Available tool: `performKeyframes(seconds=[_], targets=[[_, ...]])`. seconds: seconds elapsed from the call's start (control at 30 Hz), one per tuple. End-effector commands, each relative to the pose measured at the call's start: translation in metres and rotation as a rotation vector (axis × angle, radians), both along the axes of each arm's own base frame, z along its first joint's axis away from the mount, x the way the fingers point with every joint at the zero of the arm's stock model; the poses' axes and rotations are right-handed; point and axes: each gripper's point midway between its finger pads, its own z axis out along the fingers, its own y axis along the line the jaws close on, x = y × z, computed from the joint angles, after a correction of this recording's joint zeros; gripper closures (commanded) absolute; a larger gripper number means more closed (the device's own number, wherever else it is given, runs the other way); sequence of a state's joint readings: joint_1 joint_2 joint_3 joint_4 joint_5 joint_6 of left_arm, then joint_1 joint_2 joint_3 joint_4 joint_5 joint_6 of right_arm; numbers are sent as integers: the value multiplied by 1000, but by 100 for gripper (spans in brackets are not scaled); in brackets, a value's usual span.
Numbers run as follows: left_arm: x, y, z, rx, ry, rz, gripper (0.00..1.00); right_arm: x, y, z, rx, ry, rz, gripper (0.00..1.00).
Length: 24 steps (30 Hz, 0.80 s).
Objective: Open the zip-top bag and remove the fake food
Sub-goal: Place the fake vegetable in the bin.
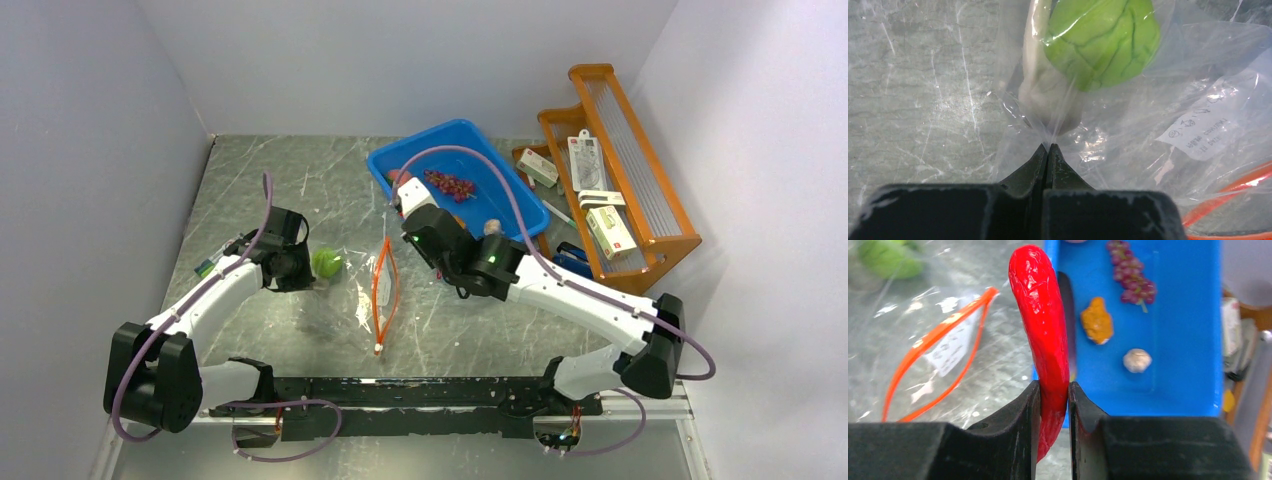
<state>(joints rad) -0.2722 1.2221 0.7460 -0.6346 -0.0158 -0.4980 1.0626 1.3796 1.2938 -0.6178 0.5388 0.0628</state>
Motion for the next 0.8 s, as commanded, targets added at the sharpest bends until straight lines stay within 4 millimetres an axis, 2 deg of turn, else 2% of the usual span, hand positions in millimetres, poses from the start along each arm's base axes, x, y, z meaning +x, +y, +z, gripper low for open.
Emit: performKeyframes(seconds=[0.0,0.1,0.2,0.27,0.37,0.43,0.5,0.6,0.77], targets=[[10,-2,11,4,-33,-3,93,28,-42,23,-26,-161,-203,79],[10,-2,11,6,-32,1,93,50,-68,28,37,-180,-309,78],[10,-1,13,8,-40,6,93,74,-89,14,136,-104,-361,77],[10,-1,14,6,-47,3,93,94,-98,-2,195,-49,-369,77],[11,-5,15,-9,-50,-13,93,122,-107,-36,229,94,-398,76],[11,-5,15,-12,-47,-16,93,135,-115,-60,166,176,-466,76],[11,-5,15,-12,-47,-14,93,150,-137,-76,88,209,-564,77],[11,-7,19,-21,-63,-19,89,155,-153,-96,-13,227,-624,77],[12,-13,25,-56,-99,-56,77,162,-168,-107,-49,218,-667,75]])
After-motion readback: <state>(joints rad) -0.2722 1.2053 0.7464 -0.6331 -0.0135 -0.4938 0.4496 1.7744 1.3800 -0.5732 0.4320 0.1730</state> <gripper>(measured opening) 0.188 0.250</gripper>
